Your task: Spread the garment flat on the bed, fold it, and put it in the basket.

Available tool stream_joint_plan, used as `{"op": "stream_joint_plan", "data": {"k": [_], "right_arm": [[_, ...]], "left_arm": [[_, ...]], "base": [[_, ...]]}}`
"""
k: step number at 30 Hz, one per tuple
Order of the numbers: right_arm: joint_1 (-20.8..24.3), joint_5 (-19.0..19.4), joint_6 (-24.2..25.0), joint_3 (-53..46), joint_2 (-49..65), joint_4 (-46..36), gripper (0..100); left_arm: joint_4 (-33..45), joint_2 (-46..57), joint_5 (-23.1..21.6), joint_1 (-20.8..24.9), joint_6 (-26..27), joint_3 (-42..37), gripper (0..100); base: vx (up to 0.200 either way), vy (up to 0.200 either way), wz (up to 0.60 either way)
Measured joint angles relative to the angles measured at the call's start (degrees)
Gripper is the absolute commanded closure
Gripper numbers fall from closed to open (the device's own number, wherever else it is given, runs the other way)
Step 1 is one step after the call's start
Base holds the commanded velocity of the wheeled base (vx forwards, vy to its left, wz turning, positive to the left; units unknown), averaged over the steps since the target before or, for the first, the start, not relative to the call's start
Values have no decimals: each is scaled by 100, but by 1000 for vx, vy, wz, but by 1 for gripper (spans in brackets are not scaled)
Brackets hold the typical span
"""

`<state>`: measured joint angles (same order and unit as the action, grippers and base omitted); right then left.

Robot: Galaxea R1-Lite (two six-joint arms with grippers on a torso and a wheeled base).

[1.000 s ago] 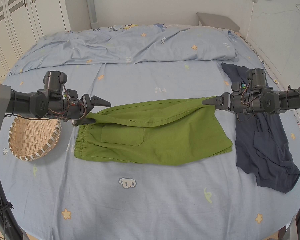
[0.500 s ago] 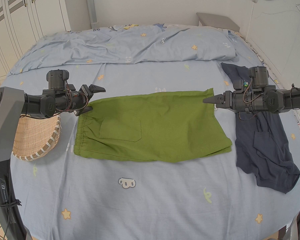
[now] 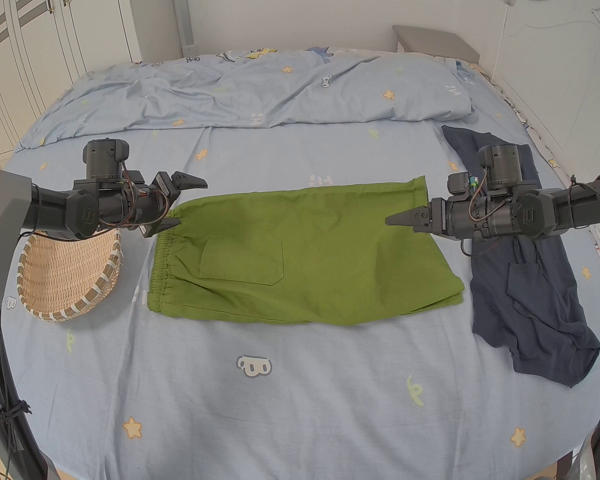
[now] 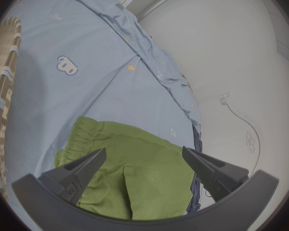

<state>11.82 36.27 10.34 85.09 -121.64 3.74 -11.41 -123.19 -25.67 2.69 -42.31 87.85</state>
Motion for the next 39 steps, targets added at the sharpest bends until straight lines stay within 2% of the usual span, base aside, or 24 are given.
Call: {"op": "stream_joint_plan", "data": {"k": [7,13,19,30,36,39], "right_arm": [[208,-80,24,-119,-210,167,0],[173,-758,24,-135,-571,145,0],[-177,-751,13,-295,-680,94,0],[-306,-805,48,-668,-212,-2,0],[-301,-786,52,-668,61,20,0],[-315,-756,123,-646,300,44,0]], "left_arm": [[-137,345,-21,9,63,-367,0],[-644,466,-18,5,148,-752,0],[-755,439,-22,-16,162,-836,0],[-723,347,-66,-50,211,-1007,0],[-769,623,-243,-127,439,-1897,0],[-945,918,-310,-217,646,-2686,0]], "base": [[0,0,0],[0,0,0],[0,0,0],[0,0,0],[0,0,0],[0,0,0]]}}
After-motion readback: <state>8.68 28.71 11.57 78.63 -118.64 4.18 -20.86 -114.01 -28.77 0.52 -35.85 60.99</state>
